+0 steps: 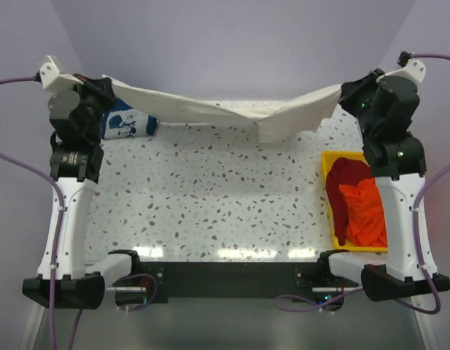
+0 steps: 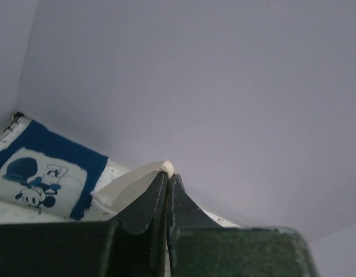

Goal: Fold and stack the t-shirts
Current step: Flatten the tshirt out

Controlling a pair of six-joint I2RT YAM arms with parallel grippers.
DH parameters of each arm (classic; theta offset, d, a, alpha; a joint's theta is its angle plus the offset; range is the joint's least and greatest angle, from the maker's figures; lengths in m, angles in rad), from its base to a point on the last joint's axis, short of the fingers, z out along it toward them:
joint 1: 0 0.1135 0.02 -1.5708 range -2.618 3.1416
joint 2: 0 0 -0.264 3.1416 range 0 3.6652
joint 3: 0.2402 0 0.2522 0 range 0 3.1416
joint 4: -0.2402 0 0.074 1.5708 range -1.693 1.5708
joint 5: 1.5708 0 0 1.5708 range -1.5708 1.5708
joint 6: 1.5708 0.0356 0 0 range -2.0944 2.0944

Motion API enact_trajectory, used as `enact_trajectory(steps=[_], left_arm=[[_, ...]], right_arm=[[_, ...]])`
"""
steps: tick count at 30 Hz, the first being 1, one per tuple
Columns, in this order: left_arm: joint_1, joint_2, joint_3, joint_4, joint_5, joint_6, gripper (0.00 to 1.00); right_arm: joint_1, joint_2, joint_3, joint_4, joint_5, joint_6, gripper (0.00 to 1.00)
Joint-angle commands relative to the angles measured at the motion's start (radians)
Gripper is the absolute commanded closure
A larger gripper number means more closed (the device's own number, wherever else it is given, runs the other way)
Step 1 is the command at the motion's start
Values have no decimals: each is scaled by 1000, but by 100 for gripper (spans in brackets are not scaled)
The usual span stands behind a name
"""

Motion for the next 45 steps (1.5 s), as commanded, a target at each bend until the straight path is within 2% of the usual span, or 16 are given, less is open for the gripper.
enact_trajectory(steps=[1, 6, 11, 18, 22, 26, 29, 30, 34, 36, 39, 41, 44, 45], left_arm=[[8, -66, 129, -45, 3, 39, 100], [8, -129, 255, -66, -8, 44, 100], [8, -122, 305, -63, -7, 41, 100], [8, -31, 253, 53, 7, 30, 100], [8, 67, 253, 139, -5, 29, 100], [8, 239, 325, 231, 6, 30, 100], [40, 375, 429, 285, 21, 23, 100], [51, 409, 498, 309, 26, 15, 100], [125, 611, 716, 314, 121, -68, 100], [146, 662, 820, 312, 167, -92, 100], [191, 713, 853, 328, 222, -148, 100], [212, 713, 832, 335, 259, -172, 100], [232, 658, 682, 377, 282, -188, 100], [238, 640, 578, 406, 289, -197, 100]], right_arm=[[-6, -81, 119, -60, 45, -62, 100], [-6, -141, 240, -77, 39, -90, 100], [-6, -137, 322, -62, 14, -93, 100], [-8, -60, 231, 114, -35, -53, 100], [-6, 41, 194, 220, -68, -19, 100], [-6, 190, 286, 288, -85, -10, 100], [-8, 323, 422, 325, -108, -6, 100], [-6, 402, 470, 333, -116, -6, 100], [-8, 551, 735, 336, -136, -18, 100], [-6, 579, 774, 359, -136, -15, 100], [-8, 575, 754, 385, -118, -13, 100], [-6, 543, 673, 395, -112, -13, 100], [-8, 473, 494, 418, -104, -3, 100], [-13, 454, 443, 423, -98, 4, 100]])
